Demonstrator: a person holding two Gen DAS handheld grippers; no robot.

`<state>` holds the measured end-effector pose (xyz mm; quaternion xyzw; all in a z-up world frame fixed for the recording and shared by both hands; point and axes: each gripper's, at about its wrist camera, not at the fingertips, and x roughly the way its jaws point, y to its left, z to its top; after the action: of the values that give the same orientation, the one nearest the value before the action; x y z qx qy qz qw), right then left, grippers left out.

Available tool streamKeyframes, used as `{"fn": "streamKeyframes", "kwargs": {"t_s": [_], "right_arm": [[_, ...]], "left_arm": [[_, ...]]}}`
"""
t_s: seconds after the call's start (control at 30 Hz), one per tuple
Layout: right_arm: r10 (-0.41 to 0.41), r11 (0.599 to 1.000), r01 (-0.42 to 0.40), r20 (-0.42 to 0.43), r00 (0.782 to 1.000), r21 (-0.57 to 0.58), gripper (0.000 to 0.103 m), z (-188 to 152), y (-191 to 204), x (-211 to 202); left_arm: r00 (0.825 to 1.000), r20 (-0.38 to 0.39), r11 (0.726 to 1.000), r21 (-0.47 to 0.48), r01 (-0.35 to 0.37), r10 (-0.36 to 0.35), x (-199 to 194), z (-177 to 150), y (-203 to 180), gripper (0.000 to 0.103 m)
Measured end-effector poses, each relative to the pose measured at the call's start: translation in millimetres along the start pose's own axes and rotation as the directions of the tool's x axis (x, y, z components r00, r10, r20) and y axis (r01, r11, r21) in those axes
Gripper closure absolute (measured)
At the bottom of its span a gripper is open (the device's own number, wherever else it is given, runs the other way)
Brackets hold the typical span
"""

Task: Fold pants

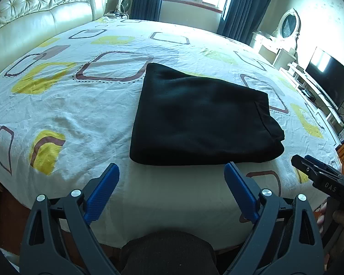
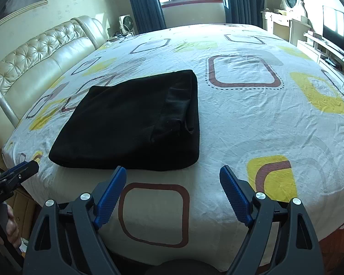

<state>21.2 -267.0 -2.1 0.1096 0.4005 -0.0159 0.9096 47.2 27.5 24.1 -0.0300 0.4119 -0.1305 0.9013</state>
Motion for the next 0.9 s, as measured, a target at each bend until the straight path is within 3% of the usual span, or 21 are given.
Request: {"fn": "streamKeyframes", "kwargs": {"t_s": [0.33, 0.57, 0.9], "right_arm": [[0.005, 1.0, -0.005, -0.015, 1.0, -0.015, 0.021, -3, 13, 11], [0.015, 1.0, -0.015, -0.034, 0.999, -0.009, 0.021, -6, 14, 17], [0.024, 1.0, -0.024, -0.044, 0.999, 0.003, 0.021, -5, 12, 19]], "left_arm": [[1.0, -0.008, 1.0, 0.01, 0.001, -0.001, 6, 0, -3, 0.01], [0.999, -0.039, 0.999, 0.028, -0.036, 0.037, 13, -1, -7, 0.01], [0.998, -0.005, 0.997, 0.048, -0.056, 0.057, 6, 2, -12, 0.01]]}}
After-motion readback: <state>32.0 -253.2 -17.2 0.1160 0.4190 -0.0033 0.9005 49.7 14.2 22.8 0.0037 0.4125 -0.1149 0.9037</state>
